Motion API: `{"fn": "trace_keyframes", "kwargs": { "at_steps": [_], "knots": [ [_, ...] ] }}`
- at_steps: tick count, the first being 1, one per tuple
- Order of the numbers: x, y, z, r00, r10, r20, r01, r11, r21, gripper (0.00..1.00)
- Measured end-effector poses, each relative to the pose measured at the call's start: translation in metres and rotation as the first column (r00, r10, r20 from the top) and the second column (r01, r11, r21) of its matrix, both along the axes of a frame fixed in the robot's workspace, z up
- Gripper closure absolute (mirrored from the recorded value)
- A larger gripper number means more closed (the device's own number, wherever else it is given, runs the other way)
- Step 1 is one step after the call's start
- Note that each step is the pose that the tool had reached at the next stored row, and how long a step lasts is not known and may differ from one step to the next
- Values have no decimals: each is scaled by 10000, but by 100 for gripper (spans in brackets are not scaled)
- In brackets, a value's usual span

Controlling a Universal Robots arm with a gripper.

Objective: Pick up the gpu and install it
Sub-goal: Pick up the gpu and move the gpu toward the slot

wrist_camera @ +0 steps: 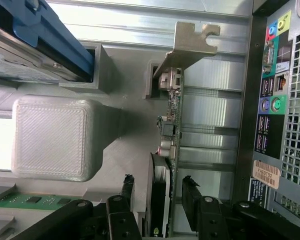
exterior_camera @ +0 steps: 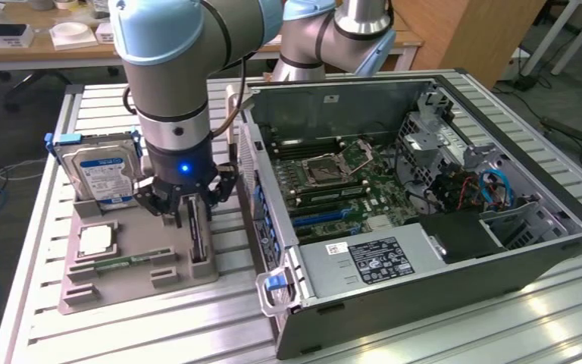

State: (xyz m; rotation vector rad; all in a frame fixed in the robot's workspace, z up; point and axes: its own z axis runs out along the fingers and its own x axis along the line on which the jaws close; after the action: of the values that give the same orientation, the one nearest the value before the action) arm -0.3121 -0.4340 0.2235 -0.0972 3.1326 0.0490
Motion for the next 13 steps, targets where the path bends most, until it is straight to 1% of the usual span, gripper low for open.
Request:
{"fn": "trace_keyframes", "kwargs": {
  "at_steps": [3,4,7,8,13],
  "knots": [
    [0,0,0,10000,0,0,0,10000,0,51],
    [1,0,0,10000,0,0,0,10000,0,58],
    [2,0,0,10000,0,0,0,10000,0,59],
    [3,0,0,10000,0,0,0,10000,-1,66],
    [6,0,0,10000,0,0,0,10000,0,66]
  ]
}}
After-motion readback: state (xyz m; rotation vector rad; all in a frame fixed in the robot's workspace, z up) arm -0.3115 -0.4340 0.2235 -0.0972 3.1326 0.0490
